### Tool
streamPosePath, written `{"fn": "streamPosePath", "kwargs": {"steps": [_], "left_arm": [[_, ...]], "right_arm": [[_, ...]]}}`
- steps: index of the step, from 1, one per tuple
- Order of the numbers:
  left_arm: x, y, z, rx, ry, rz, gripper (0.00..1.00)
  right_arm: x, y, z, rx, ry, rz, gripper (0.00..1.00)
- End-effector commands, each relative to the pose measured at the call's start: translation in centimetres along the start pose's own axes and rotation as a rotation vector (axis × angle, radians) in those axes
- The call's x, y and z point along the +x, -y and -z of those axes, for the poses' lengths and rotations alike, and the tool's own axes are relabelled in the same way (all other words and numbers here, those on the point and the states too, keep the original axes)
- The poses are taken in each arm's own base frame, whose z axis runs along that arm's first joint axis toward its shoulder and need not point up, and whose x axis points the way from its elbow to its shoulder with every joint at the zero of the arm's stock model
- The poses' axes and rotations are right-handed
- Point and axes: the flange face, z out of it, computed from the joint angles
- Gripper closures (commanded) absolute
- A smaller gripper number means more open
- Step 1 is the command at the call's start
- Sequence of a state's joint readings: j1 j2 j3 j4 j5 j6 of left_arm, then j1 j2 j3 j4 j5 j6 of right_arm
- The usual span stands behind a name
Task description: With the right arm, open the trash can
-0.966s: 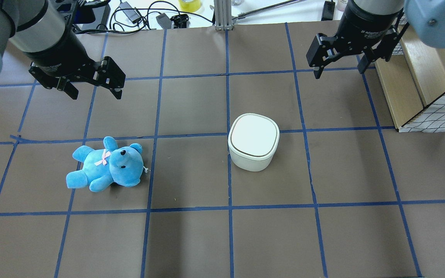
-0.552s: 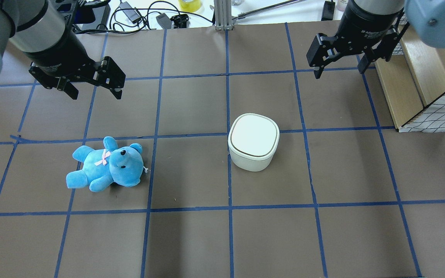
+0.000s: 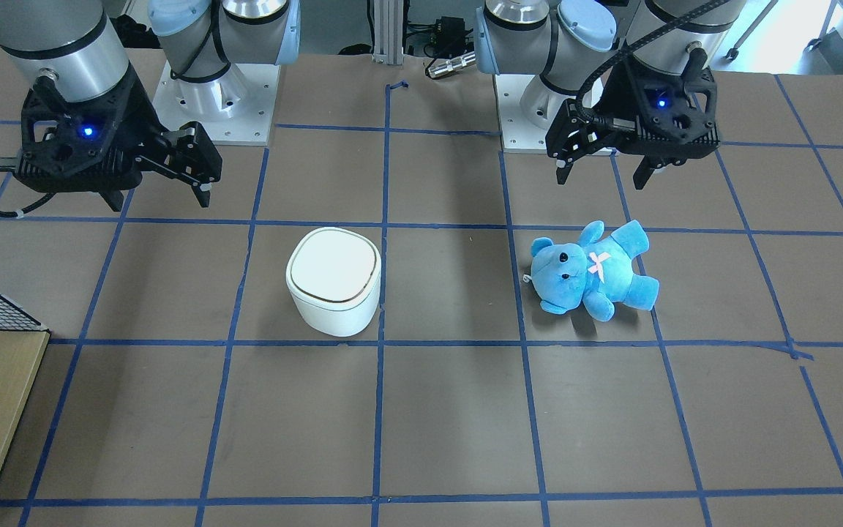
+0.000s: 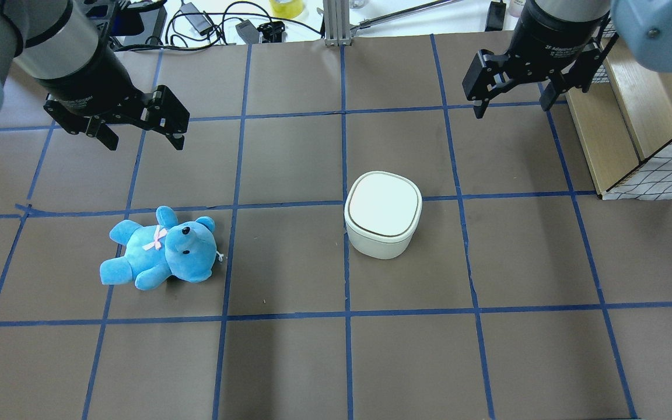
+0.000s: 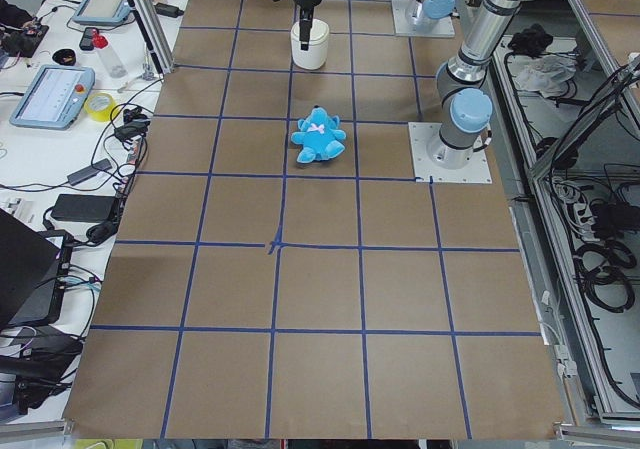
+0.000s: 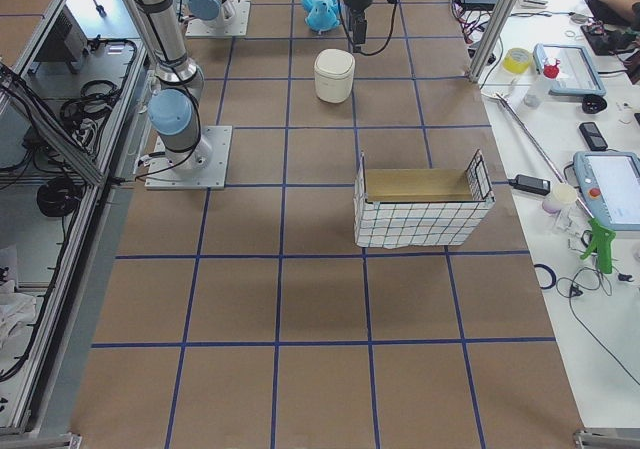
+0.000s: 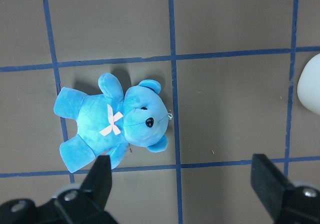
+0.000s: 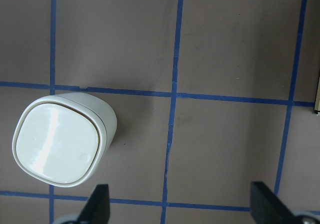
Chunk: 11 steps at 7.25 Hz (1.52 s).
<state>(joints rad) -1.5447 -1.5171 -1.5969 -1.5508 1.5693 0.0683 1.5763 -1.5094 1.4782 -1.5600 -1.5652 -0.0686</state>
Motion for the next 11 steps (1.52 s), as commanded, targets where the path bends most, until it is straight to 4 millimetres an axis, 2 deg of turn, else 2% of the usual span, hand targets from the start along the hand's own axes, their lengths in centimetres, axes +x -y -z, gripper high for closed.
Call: {"fn": "streamPosePath", "kwargs": {"steps": [1,4,5,6,7,8,9,10,11], "left_arm": [[0.0,0.0,0.0,0.000,0.000,0.001,0.00],[0.0,0.0,0.0,0.000,0.000,0.001,0.00],[0.0,0.0,0.0,0.000,0.000,0.001,0.00],[0.0,0.0,0.0,0.000,0.000,0.001,0.00],[0.0,0.0,0.0,0.000,0.000,0.001,0.00],[0.0,0.0,0.0,0.000,0.000,0.001,0.00],[0.0,0.0,0.0,0.000,0.000,0.001,0.00],[0.0,0.0,0.0,0.000,0.000,0.001,0.00],[0.0,0.0,0.0,0.000,0.000,0.001,0.00]], "right_arm": [[-0.1,0.0,0.0,0.001,0.002,-0.029,0.00],[-0.8,-0.2,0.2,0.001,0.005,-0.075,0.00],[-2.6,-0.5,0.1,0.001,0.005,-0.112,0.01],[-6.7,-0.9,-0.4,0.020,0.006,-0.150,0.13],[-10.9,-1.0,-1.8,0.025,0.012,-0.139,0.51],[-13.3,-1.8,-3.3,-0.007,0.007,-0.096,0.94],[-13.9,-2.4,-4.8,-0.047,0.029,-0.087,1.00],[-14.3,-3.0,-7.1,-0.079,0.067,-0.086,1.00],[-14.3,-2.9,-9.2,-0.037,0.083,-0.078,1.00]]}}
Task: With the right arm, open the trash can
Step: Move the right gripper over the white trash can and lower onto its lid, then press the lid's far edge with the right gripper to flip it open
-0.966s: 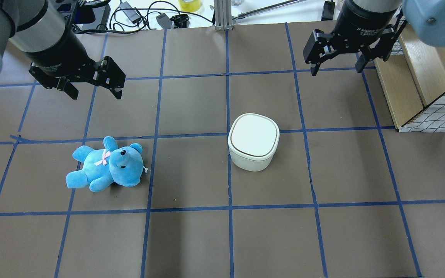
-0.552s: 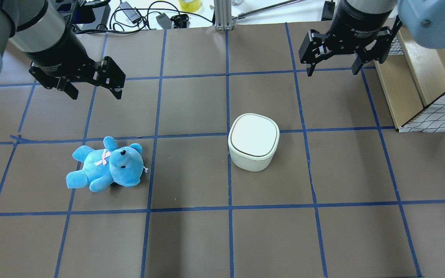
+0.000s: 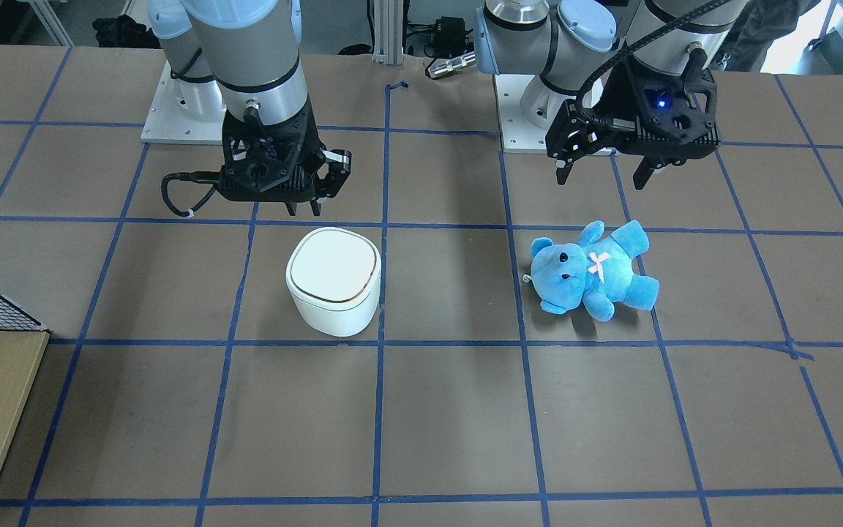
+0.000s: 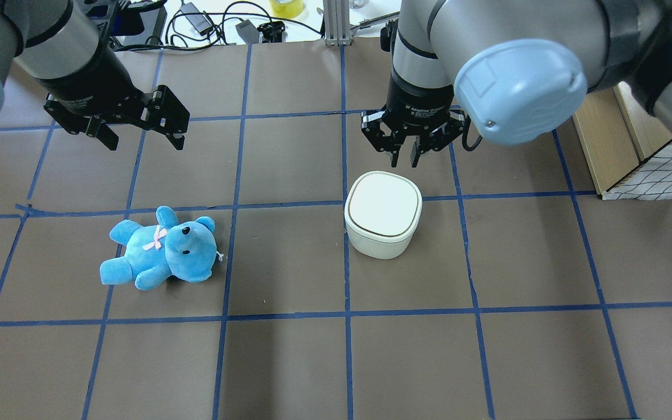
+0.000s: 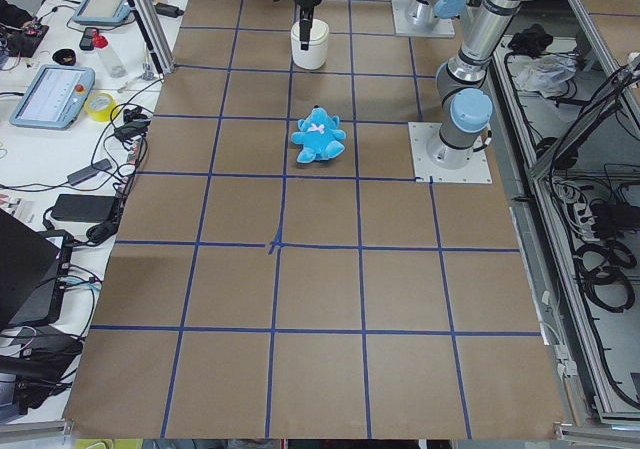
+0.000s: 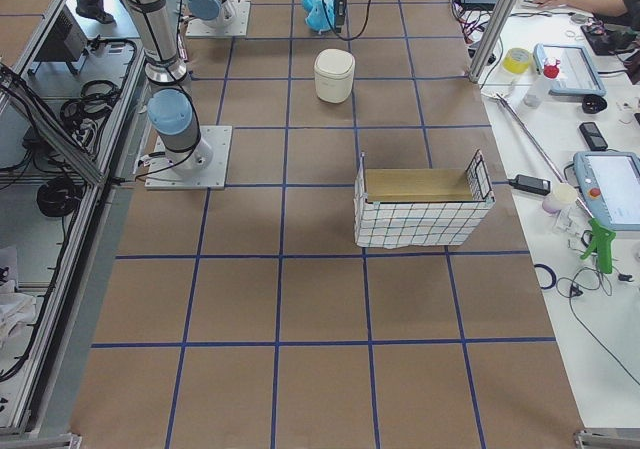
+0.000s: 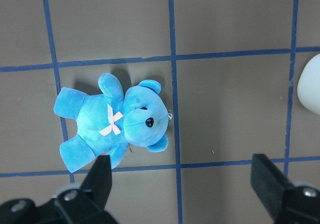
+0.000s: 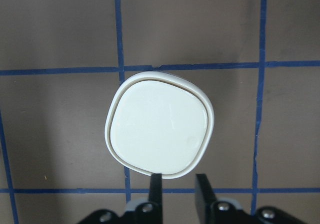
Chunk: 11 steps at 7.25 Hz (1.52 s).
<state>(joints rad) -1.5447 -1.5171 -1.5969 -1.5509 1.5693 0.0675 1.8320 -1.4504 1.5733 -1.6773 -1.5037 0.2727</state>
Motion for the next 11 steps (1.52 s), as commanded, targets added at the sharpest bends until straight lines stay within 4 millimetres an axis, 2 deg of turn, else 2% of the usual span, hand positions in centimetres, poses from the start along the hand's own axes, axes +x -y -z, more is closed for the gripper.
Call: {"fn": "streamPosePath", "kwargs": {"steps": [1,2,3,6,7,10,11], "left_arm": [[0.0,0.0,0.0,0.000,0.000,-0.002,0.00],[0.0,0.0,0.0,0.000,0.000,0.000,0.00],[0.0,0.0,0.0,0.000,0.000,-0.002,0.00],[0.0,0.0,0.0,0.000,0.000,0.000,0.00],[0.0,0.0,0.0,0.000,0.000,0.000,0.00],[0.0,0.0,0.0,0.000,0.000,0.000,0.00],[0.0,0.0,0.0,0.000,0.000,-0.002,0.00]], "right_arm": [[0.2,-0.5,-5.6,0.028,0.029,0.013,1.00],[0.5,-0.4,-8.6,0.045,0.030,0.012,1.00],[0.8,-0.2,-9.9,0.042,0.026,0.010,1.00],[0.8,0.2,-11.2,0.028,0.019,0.009,1.00],[0.8,0.2,-12.4,0.005,0.018,0.006,1.00],[0.9,0.0,-12.7,-0.003,0.017,-0.001,1.00],[0.8,0.4,-11.4,0.018,0.007,-0.013,1.00]]}}
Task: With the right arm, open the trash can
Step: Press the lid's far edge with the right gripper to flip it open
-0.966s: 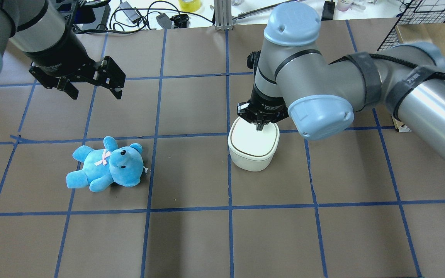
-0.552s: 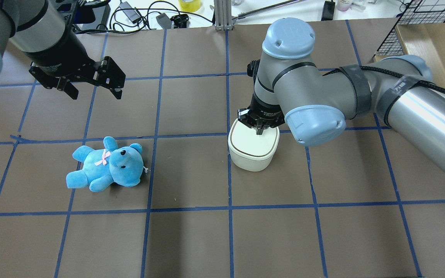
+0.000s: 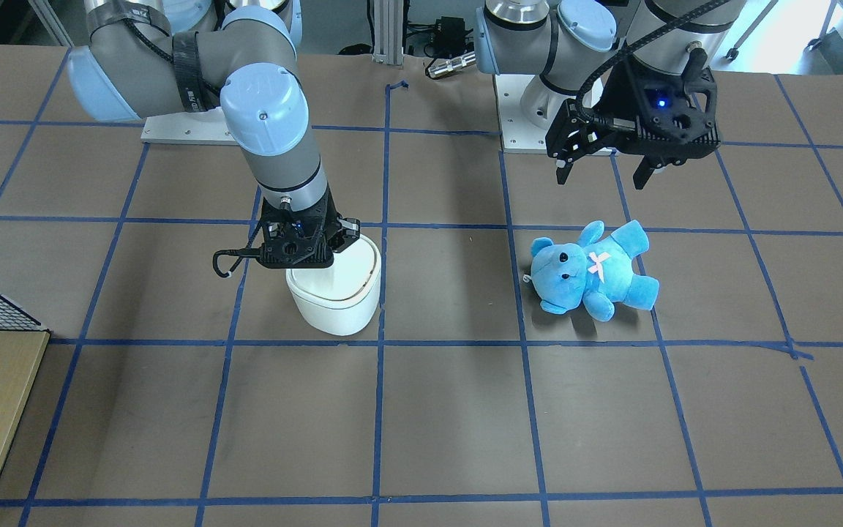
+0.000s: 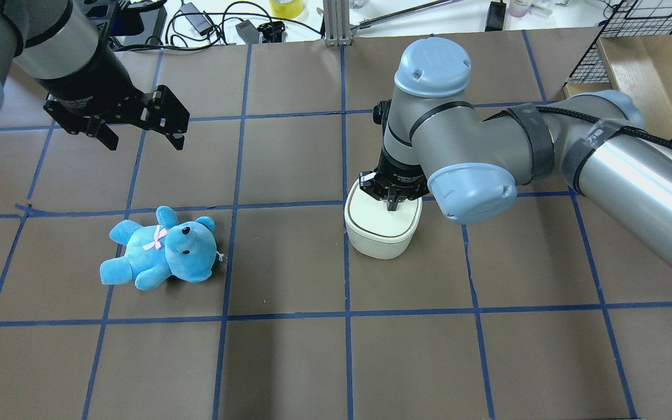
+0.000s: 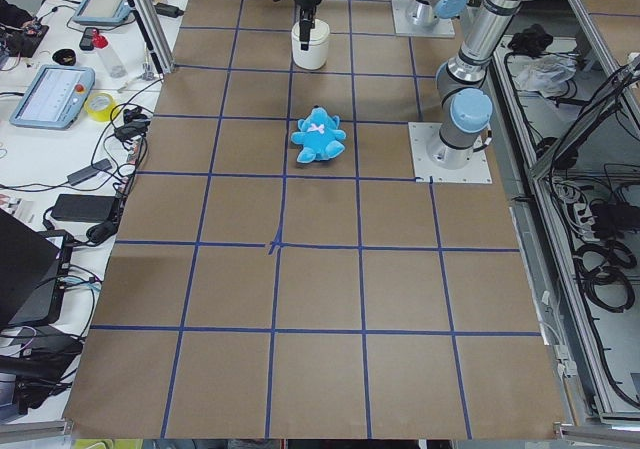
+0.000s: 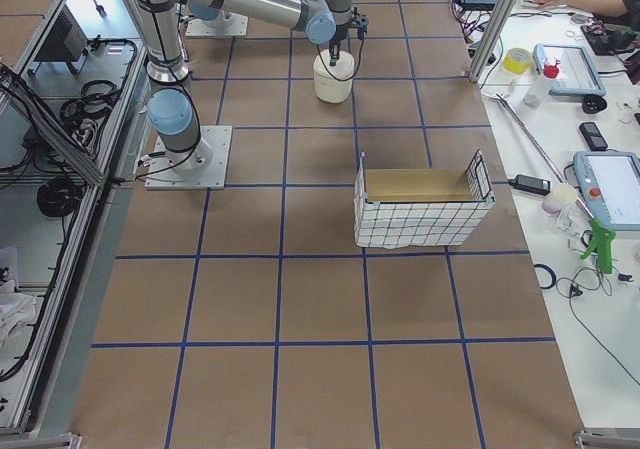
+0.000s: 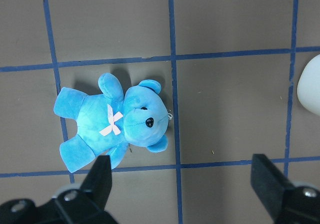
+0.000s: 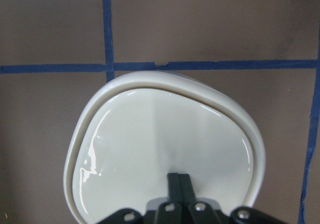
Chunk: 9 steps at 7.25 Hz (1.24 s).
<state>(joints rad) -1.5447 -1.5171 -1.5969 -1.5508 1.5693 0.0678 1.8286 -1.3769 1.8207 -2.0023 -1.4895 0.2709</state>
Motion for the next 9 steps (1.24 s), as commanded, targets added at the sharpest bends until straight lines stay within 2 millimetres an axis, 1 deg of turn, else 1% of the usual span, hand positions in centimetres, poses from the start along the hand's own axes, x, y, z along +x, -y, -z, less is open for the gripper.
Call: {"fn": "streamPosePath", "kwargs": {"steps": [1,3,4,5,6,7,8,9], "left_arm": [[0.0,0.0,0.0,0.000,0.000,0.000,0.00],[0.0,0.0,0.0,0.000,0.000,0.000,0.00],[0.0,0.0,0.0,0.000,0.000,-0.001,0.00],[0.0,0.0,0.0,0.000,0.000,0.000,0.00],[0.0,0.0,0.0,0.000,0.000,0.000,0.00],[0.0,0.0,0.0,0.000,0.000,0.000,0.00],[0.0,0.0,0.0,0.000,0.000,0.000,0.00],[0.0,0.0,0.0,0.000,0.000,0.000,0.00]], "right_arm": [[-0.2,0.4,2.4,-0.009,-0.017,-0.059,1.00],[-1.1,1.6,9.7,-0.060,-0.034,-0.090,1.00],[-1.4,1.9,12.4,-0.055,-0.034,-0.084,0.73],[-1.0,2.3,13.6,-0.035,-0.051,-0.076,0.27],[-0.9,2.7,14.8,-0.013,-0.047,-0.062,0.00],[-0.5,3.0,15.4,-0.011,-0.051,0.007,0.00],[1.5,3.7,16.5,-0.003,-0.070,0.068,0.00],[4.1,4.3,17.2,-0.011,-0.070,0.128,0.00]]}}
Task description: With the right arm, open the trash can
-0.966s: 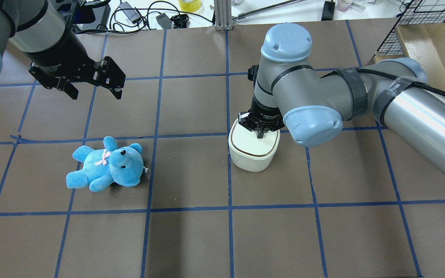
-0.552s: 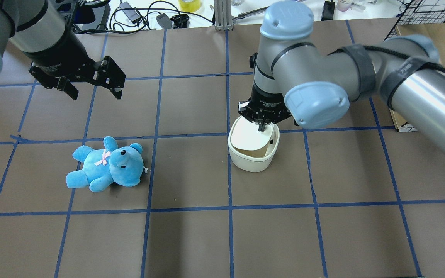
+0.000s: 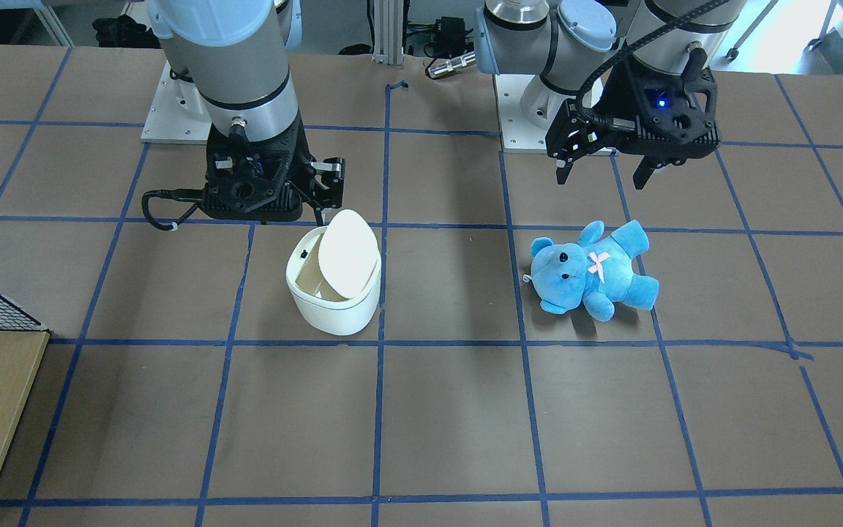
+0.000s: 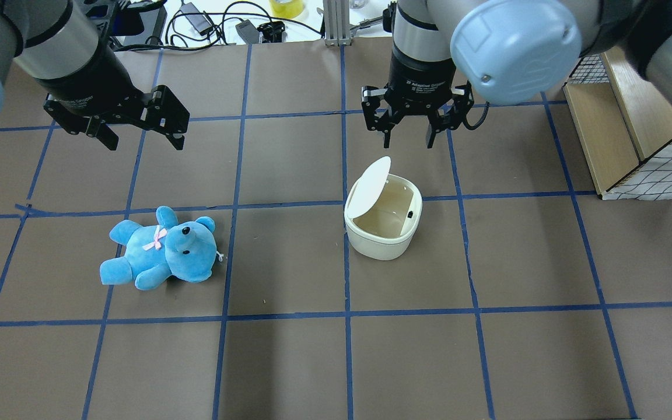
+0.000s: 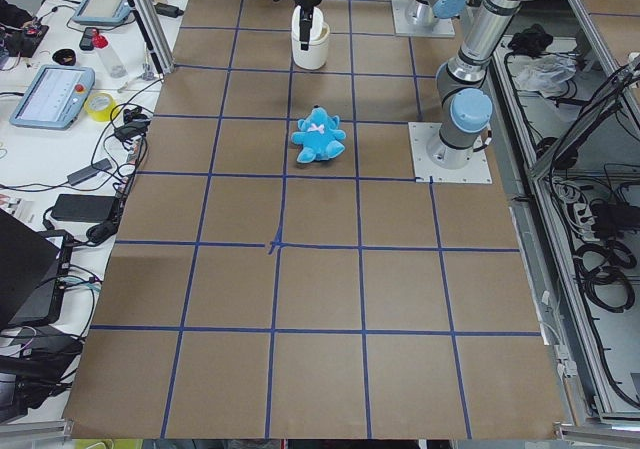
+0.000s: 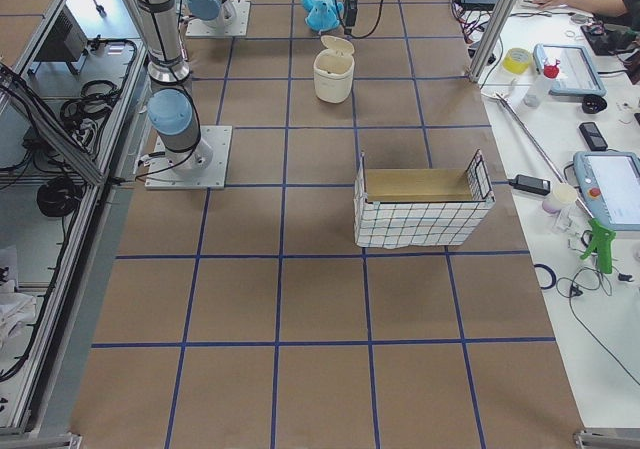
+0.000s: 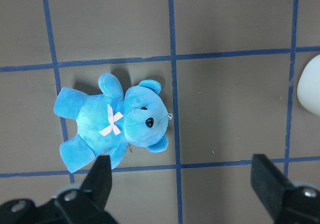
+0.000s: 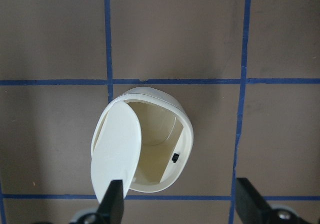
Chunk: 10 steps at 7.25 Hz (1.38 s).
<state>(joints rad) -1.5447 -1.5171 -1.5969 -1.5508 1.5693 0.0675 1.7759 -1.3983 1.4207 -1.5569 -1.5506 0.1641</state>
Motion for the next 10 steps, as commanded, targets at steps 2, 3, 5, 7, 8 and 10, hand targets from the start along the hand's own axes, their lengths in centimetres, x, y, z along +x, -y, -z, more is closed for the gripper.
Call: {"fn": "streamPosePath", "kwargs": {"steps": [2,3,5,7,8,10], "left_arm": [[0.0,0.0,0.0,0.000,0.000,0.000,0.00],[0.0,0.0,0.0,0.000,0.000,-0.002,0.00],[0.0,0.0,0.0,0.000,0.000,0.000,0.00],[0.0,0.0,0.0,0.000,0.000,0.000,0.00],[0.0,0.0,0.0,0.000,0.000,-0.002,0.00],[0.0,0.0,0.0,0.000,0.000,-0.002,0.00]], "right_arm": [[7.6,1.2,1.7,-0.009,-0.004,0.123,0.00],[9.7,1.6,1.8,-0.009,-0.002,0.149,0.00],[11.9,1.4,2.2,-0.003,-0.001,0.125,0.00],[11.9,-1.3,3.0,-0.015,0.001,0.123,0.02],[11.9,-2.3,2.8,-0.020,0.000,0.126,0.03],[12.0,-2.0,2.1,0.036,-0.002,0.127,0.03]]}}
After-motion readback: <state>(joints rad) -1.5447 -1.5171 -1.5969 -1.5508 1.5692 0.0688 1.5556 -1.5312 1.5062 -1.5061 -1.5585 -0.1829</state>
